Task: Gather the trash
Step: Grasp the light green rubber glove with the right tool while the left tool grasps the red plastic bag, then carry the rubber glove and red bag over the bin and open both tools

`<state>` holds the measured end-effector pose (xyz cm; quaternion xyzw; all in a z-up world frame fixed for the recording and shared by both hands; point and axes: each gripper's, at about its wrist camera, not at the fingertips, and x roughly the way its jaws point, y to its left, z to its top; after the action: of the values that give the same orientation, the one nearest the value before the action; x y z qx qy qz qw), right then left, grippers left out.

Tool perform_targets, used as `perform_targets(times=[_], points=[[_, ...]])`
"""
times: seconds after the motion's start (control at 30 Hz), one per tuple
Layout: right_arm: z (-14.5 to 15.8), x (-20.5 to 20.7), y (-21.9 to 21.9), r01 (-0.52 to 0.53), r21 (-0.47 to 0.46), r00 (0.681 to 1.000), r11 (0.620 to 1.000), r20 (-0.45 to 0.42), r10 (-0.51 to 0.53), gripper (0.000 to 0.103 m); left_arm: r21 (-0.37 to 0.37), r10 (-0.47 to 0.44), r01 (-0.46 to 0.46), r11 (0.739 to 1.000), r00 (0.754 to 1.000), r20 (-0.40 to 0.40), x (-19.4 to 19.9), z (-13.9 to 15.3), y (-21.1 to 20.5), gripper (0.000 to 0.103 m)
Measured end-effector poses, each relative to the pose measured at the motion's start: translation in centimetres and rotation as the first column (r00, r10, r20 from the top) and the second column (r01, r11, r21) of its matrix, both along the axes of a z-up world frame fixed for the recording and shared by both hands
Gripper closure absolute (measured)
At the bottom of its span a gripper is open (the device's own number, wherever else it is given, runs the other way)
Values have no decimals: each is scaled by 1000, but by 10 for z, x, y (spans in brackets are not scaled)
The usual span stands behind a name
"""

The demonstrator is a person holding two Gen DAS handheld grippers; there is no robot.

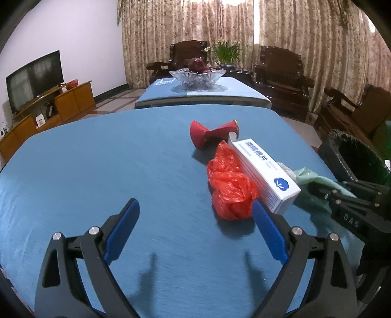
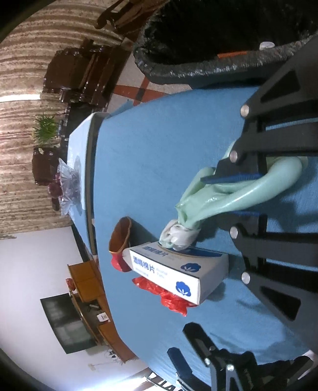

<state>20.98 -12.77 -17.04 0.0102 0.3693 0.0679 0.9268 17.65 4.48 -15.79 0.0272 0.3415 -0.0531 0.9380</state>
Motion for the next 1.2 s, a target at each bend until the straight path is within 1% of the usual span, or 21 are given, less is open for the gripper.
perform_targets(times=[0.13, 0.27, 0.43, 0.53, 0.6, 0.63, 0.7, 0.8, 0.9, 1.0, 1.2], points=[[14, -6, -7, 39, 14, 998, 999, 53, -40, 88, 6, -8, 8, 1000, 1000, -12, 5, -5, -5, 13], [28, -8, -13, 55, 15, 995, 998, 87, -56, 88, 2, -15, 15, 1000, 999, -33, 16, -11, -11, 20], [34, -9, -15, 55, 9, 994, 998, 98, -55, 88, -31, -14, 12, 999, 998, -59, 31, -16, -15, 27], [34, -10, -18, 53, 9, 994, 999, 99, -54, 88, -54, -21, 17, 998, 997, -76, 39, -19, -17, 39], [34, -12, -17, 53, 9, 994, 999, 99, -54, 88, -78, -30, 23, 997, 995, -91, 43, -21, -18, 56], [34, -12, -17, 53, 9, 994, 999, 100, -54, 88, -96, -36, 27, 995, 994, -101, 46, -22, -18, 60], [35, -13, -18, 52, 9, 993, 999, 103, -53, 88, -108, -36, 24, 994, 994, -103, 48, -23, -19, 67], [37, -15, -19, 49, 7, 993, 999, 107, -50, 88, -115, -27, 16, 993, 995, -95, 49, -21, -18, 72], [39, -18, -18, 46, 11, 992, 999, 113, -47, 88, -111, -8, -2, 994, 996, -88, 46, -18, -14, 75], [40, -21, -19, 49, 21, 992, 999, 118, -51, 88, -103, 6, -13, 995, 997, -71, 42, -10, -6, 76], [50, -26, -22, 53, 40, 990, 998, 132, -58, 88, -49, 30, -31, 998, 999, -38, 29, 13, 0, 76]])
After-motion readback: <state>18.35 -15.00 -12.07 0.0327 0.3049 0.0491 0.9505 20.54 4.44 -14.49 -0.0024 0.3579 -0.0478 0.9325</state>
